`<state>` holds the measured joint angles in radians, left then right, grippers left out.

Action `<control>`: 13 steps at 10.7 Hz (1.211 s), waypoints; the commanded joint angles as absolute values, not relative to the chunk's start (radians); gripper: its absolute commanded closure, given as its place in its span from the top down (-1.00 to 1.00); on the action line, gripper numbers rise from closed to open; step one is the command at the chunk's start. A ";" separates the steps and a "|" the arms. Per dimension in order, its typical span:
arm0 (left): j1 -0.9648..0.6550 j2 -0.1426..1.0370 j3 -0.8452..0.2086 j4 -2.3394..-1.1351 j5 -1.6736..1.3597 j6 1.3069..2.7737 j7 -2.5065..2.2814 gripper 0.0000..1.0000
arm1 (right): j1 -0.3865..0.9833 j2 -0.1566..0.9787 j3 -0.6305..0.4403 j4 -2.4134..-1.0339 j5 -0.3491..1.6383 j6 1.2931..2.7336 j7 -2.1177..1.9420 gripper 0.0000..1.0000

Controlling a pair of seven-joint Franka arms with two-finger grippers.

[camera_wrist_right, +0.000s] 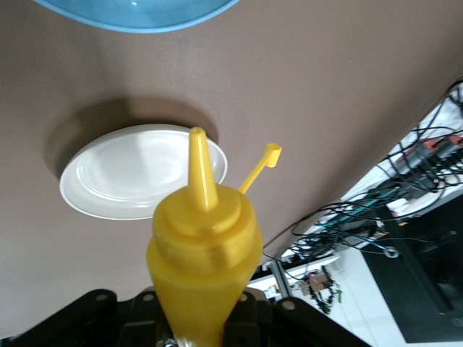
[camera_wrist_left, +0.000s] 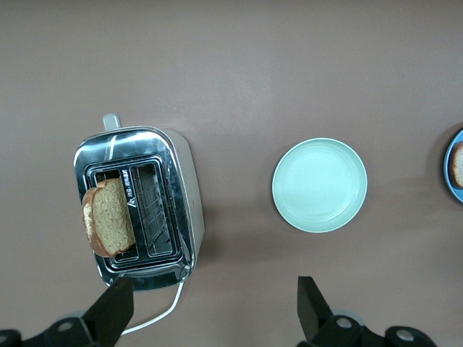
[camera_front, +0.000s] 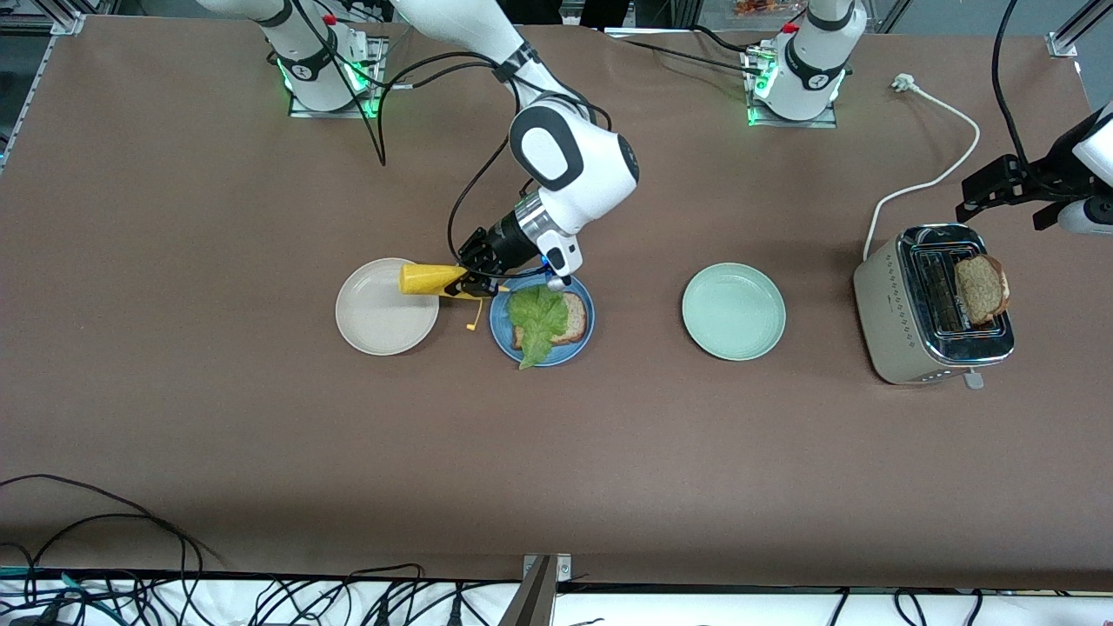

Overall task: Make sandwich in blue plate with both arms
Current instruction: 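Carry the bottle over the blue plate and tilt its nozzle down, then lower the bottle beside the white plate while the left gripper enters the toaster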

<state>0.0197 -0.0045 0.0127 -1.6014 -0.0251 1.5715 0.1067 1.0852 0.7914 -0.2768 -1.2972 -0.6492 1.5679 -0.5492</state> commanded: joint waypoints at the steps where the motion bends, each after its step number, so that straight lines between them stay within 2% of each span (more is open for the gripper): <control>1: 0.047 -0.005 0.017 -1.600 -0.035 1.577 0.133 1.00 | 0.987 0.769 -0.302 -1.266 -0.444 1.554 -0.558 -0.68; 3: 0.130 -0.005 0.015 -1.614 -0.040 1.609 0.164 1.00 | 0.922 0.733 -0.301 -1.264 -0.373 1.566 -0.577 -0.68; 5: 0.146 0.011 0.017 -1.618 -0.035 1.615 0.190 1.00 | 0.858 0.724 -0.305 -1.262 -0.269 1.620 -0.597 -0.68; 10: 0.187 0.037 0.012 -1.632 -0.034 1.637 0.190 1.00 | 0.586 0.695 -0.302 -1.258 0.189 1.699 -0.800 -0.68; 13: 0.196 0.061 0.015 -1.660 -0.025 1.666 0.190 1.00 | 0.516 0.695 -0.304 -1.259 0.307 1.710 -0.909 -0.70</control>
